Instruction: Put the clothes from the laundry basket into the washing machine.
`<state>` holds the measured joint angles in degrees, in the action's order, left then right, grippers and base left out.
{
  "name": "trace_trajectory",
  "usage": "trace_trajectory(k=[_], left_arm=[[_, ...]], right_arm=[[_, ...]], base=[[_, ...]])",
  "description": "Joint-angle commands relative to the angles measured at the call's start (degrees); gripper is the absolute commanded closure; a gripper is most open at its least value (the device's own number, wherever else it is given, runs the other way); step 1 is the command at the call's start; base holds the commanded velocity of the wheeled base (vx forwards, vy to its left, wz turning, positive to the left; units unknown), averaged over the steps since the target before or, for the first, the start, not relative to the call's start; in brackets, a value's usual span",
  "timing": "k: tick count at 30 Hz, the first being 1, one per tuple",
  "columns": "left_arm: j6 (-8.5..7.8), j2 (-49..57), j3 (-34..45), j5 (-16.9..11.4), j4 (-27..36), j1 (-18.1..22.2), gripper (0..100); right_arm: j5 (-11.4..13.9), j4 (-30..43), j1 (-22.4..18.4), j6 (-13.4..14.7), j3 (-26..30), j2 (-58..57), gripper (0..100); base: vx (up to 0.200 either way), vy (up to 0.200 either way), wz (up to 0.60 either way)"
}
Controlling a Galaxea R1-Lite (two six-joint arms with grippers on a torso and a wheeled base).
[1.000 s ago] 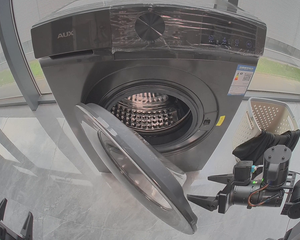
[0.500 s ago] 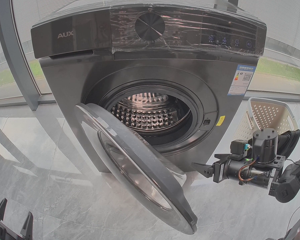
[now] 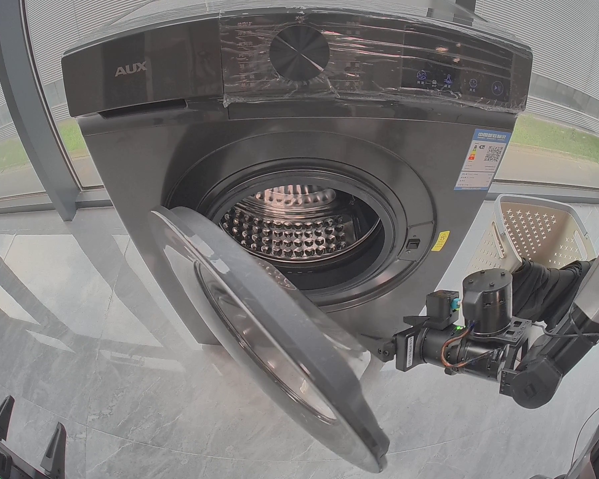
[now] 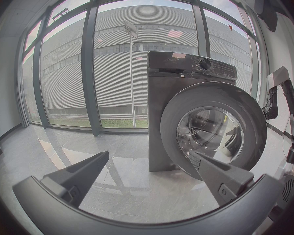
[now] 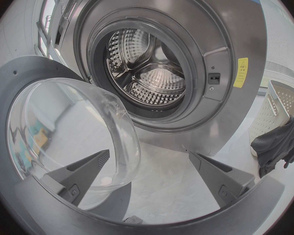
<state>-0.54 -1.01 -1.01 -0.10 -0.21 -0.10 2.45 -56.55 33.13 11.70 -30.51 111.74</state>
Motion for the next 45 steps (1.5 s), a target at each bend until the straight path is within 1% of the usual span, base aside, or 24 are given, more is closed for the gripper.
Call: trace_trajectory(k=[1,2,4,5,6,10,11,14,19,23,26,30,34,35,39,45], left_arm=[[0.01,1.01,0.92,0.01,-0.06,0.01,0],[0.01,1.01,0.92,0.01,0.03,0.01,0],[-0.08,1.01,0.92,0.01,-0.06,0.01,0],[-0.08,1.01,0.92,0.01,0.03,0.01,0],[-0.08,1.01,0.92,0.01,-0.06,0.01,0],[-0.08,1.01,0.92,0.01,0.03,0.01,0],[-0.08,1.01,0.92,0.01,0.03,0.01,0],[-0.08,1.01,0.92,0.01,-0.06,0.01,0],[0.01,1.01,0.92,-0.08,0.03,0.01,0],[0.1,1.01,0.92,-0.08,-0.06,0.01,0],[0.1,1.01,0.92,-0.08,-0.06,0.01,0],[0.1,1.01,0.92,-0.08,-0.06,0.01,0],[0.01,1.01,0.92,0.01,-0.06,0.01,0],[0.01,1.01,0.92,-0.08,-0.06,0.01,0],[-0.08,1.01,0.92,0.01,-0.06,0.01,0],[-0.08,1.01,0.92,0.01,-0.06,0.01,0]], right_arm=[[0.19,-0.49,2.9,-0.1,1.16,1.2,0],[0.27,-0.75,3.6,-0.1,1.77,0.94,0],[0.19,-0.84,3.78,-0.1,1.86,0.94,0],[0.27,-1.9,5.89,0.07,3.35,0.67,0],[0.27,-2.42,6.59,0.25,3.97,0.59,0],[0.19,-3.21,7.03,0.25,4.15,0.67,0],[0.1,-3.57,6.15,0.34,3.0,1.02,0],[0.19,-3.57,5.71,0.43,1.95,1.11,0],[0.36,-3.65,5.8,0.69,-0.16,1.29,0],[0.63,-3.83,5.71,0.78,-1.74,1.99,0],[1.59,-5.5,4.75,0.51,-3.06,2.87,0],[1.68,-5.59,4.22,0.43,-4.38,4.98,0],[1.59,-5.67,4.22,0.43,-5.61,6.83,0],[1.24,-5.67,4.22,0.43,-6.84,7.97,0],[1.07,-5.67,4.48,0.43,-8.6,9.9,0],[0.98,-5.85,6.5,0.51,-8.51,10.96,0]], base=[[0.0,0.0,0.0],[0.0,0.0,0.0],[0.0,0.0,0.0],[0.0,0.0,0.0],[0.0,0.0,0.0],[0.0,0.0,0.0],[0.0,0.0,0.0],[0.0,0.0,0.0],[0.0,0.0,0.0],[-0.2,0.0,0.0],[-0.2,0.0,0.0],[-0.2,0.0,0.0],[-0.2,0.0,0.0],[0.0,0.0,0.0],[0.0,0.0,0.0],[0.0,0.0,0.0]])
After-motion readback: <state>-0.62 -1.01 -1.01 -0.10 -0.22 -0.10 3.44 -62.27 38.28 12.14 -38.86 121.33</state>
